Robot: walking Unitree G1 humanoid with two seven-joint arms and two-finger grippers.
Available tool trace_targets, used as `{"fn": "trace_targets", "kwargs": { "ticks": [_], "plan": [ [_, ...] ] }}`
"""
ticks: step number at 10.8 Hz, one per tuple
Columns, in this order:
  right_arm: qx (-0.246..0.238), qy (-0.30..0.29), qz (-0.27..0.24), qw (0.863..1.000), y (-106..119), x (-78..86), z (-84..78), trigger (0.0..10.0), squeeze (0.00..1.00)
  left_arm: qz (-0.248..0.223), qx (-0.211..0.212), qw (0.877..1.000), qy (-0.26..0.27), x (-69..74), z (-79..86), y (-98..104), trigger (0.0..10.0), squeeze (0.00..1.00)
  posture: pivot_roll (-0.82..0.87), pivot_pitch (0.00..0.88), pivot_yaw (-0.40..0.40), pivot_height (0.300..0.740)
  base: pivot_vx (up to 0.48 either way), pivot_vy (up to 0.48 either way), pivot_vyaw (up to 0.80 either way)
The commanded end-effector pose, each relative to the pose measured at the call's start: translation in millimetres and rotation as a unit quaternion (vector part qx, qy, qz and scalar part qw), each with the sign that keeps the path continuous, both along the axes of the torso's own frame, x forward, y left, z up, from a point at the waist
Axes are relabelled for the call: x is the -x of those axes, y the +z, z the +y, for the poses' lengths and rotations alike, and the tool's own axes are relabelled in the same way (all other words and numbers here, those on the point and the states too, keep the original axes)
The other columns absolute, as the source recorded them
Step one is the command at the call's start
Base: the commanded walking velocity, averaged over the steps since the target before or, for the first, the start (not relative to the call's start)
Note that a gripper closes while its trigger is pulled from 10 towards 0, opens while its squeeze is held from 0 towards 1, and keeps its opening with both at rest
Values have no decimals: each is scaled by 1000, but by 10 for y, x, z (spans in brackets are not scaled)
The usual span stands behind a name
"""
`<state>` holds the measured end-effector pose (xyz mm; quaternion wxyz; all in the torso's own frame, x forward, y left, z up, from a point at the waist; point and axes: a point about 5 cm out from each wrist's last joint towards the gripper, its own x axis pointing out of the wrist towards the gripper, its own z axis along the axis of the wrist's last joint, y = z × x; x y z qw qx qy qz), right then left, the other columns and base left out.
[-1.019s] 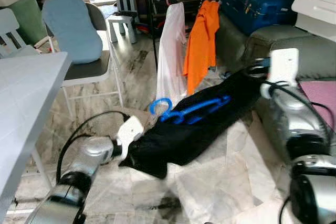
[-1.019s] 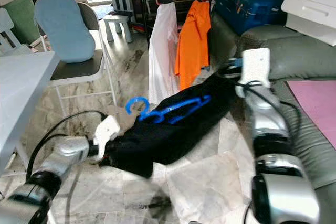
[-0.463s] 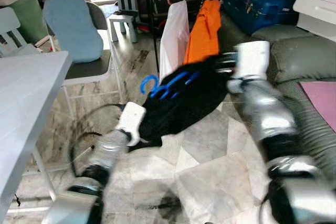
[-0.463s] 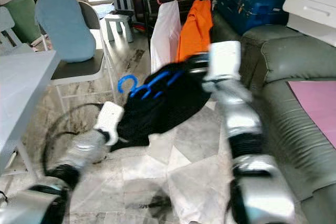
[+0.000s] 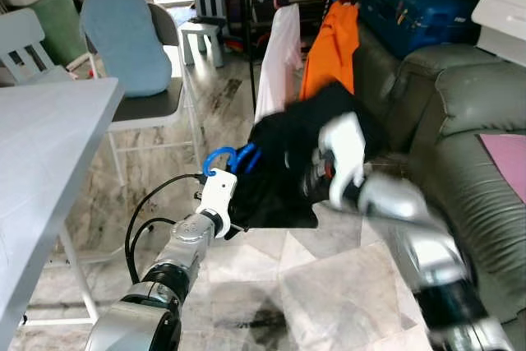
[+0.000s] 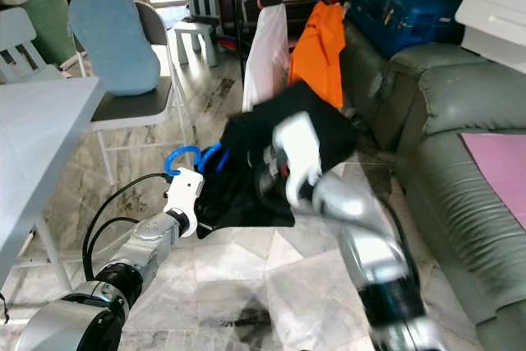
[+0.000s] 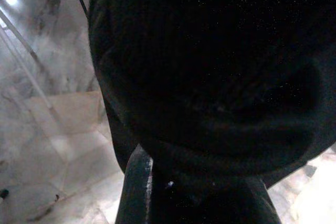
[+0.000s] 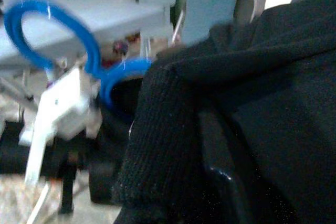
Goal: Hang hanger
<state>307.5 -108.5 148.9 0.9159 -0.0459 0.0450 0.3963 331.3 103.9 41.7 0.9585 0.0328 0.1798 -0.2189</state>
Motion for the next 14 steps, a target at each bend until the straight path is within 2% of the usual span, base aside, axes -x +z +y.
{"fn": "trace_targets", "kwargs": {
  "ticks": [1,2,3,4,5,6,7,8,9,10,11,13,14],
  "plan": [
    [40,57,47,996,-242,155,159,0,0,-50,32,998,5,-193,-95,308,0,0,-268,0,72,740,0,0,0],
    [132,67,39,988,-498,251,109,0,0,-52,40,998,-5,-214,-148,355,0,0,-268,0,75,740,0,0,0],
    [198,53,14,979,-650,254,67,0,0,-62,32,997,-40,-213,-240,399,0,0,-265,0,75,740,0,0,0],
    [216,26,11,976,-698,211,20,0,0,-70,19,995,-69,-193,-290,408,0,0,-261,0,74,740,0,0,0],
    [225,-45,4,973,-693,87,-114,0,0,-87,-23,987,-130,-127,-323,385,0,0,-258,0,78,740,0,0,0],
    [232,-116,-20,965,-627,-53,-297,0,0,-83,-41,987,-133,-72,-227,304,0,0,-254,0,81,740,0,0,0],
    [239,-183,-38,953,-556,-174,-490,0,0,-79,-60,989,-109,-16,-68,199,0,0,-253,0,83,740,0,0,0],
    [259,-233,-54,936,-516,-257,-668,0,0,-59,-59,994,-76,49,88,95,3176,0,-248,0,92,740,0,0,0],
    [281,-266,-64,920,-503,-303,-815,0,0,-44,-58,994,-83,156,127,14,3569,0,-239,0,99,740,0,0,0],
    [290,-274,-71,914,-500,-323,-865,0,0,-36,-58,994,-91,208,131,-20,2275,0,-234,0,105,740,0,0,0],
    [285,-298,-78,908,-448,-371,-953,0,0,-27,-74,990,-117,308,140,-89,0,0,-228,0,110,740,0,0,0],
    [267,-337,-106,897,-254,-502,-1034,0,0,-9,-88,987,-138,412,156,-163,0,0,-223,0,120,740,0,0,0],
    [250,-343,-120,898,-139,-575,-991,0,0,-4,-90,986,-139,432,147,-178,0,0,-223,0,124,740,0,0,0]
  ]
}}
